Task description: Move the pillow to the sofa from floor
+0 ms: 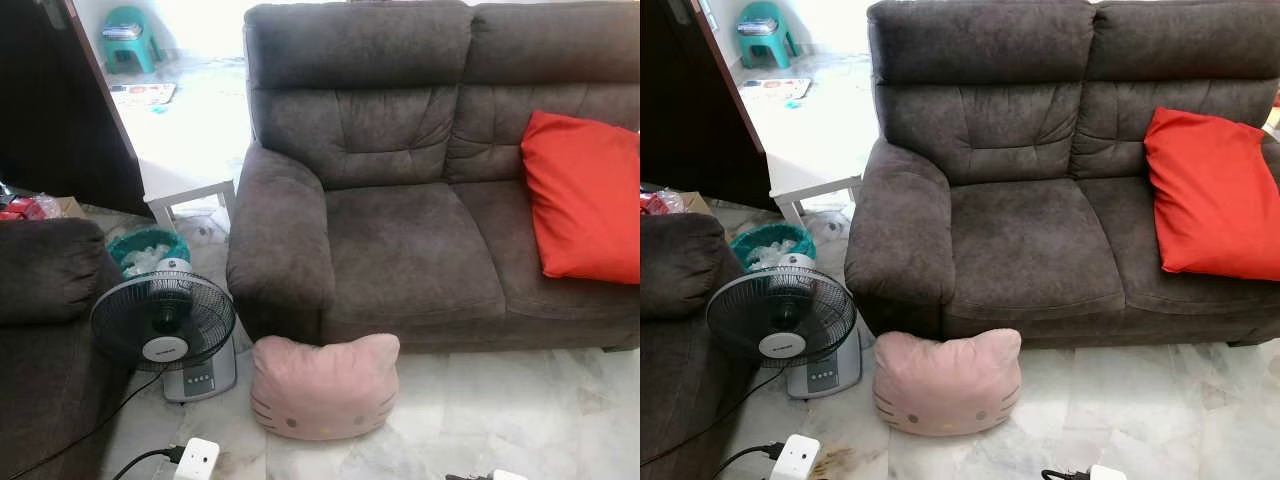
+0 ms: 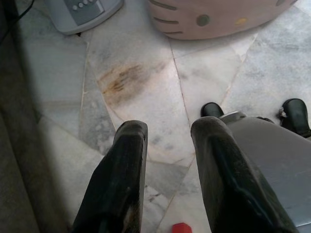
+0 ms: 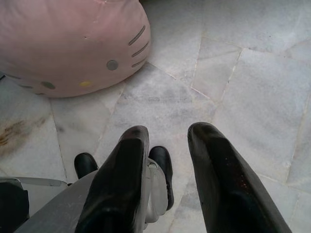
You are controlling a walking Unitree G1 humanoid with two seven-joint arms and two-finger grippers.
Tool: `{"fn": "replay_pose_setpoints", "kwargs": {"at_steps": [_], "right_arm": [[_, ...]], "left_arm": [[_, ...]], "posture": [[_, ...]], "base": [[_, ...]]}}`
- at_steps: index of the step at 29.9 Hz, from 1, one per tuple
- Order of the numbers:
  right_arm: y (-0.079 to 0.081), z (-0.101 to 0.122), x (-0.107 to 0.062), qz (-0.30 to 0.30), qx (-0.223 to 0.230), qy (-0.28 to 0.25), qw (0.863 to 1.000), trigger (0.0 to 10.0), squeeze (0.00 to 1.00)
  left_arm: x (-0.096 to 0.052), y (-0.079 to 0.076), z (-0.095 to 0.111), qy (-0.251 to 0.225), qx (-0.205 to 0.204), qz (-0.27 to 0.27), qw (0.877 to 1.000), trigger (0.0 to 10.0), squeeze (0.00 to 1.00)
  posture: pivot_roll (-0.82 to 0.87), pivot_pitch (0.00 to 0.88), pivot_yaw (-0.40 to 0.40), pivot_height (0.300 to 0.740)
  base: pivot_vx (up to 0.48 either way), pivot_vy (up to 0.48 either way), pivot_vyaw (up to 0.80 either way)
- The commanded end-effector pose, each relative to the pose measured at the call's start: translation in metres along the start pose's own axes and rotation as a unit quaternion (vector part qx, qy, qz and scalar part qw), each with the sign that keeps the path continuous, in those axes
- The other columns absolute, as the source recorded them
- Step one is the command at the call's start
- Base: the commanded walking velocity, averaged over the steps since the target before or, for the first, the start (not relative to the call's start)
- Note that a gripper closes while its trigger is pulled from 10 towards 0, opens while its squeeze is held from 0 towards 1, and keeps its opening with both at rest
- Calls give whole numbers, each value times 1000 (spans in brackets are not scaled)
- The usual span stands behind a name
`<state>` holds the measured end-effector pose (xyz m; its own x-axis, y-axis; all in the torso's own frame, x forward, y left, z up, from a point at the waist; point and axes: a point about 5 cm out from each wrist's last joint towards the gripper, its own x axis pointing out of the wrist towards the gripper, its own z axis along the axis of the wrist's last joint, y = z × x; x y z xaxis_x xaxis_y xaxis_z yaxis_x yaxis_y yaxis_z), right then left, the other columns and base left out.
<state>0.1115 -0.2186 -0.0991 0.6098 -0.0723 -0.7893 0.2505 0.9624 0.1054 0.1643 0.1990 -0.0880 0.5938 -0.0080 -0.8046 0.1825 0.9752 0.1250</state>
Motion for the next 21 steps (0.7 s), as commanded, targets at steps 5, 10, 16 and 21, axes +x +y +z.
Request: {"fn": "replay_pose_setpoints", "kwargs": {"at_steps": [5,10,16,21], "right_arm": [[-2,0,0,-2,3,1,1000,10000,0],[-2,0,0,-3,3,2,1000,10000,0],[-2,-1,0,-2,3,2,1000,10000,0],[-2,-1,0,-3,3,4,1000,10000,0]], "left_arm": [[-3,5,-9,14,2,6,1000,10000,0],[-2,3,-7,11,3,7,1000,10000,0],[0,-2,-3,6,5,5,1000,10000,0],[0,-3,0,2,6,4,1000,10000,0]], "posture": [[-5,0,21,738],[-5,0,21,738],[-6,0,22,738],[-6,0,23,738]], "base": [[96,0,0],[296,0,0],[311,0,0],[311,0,0]]}}
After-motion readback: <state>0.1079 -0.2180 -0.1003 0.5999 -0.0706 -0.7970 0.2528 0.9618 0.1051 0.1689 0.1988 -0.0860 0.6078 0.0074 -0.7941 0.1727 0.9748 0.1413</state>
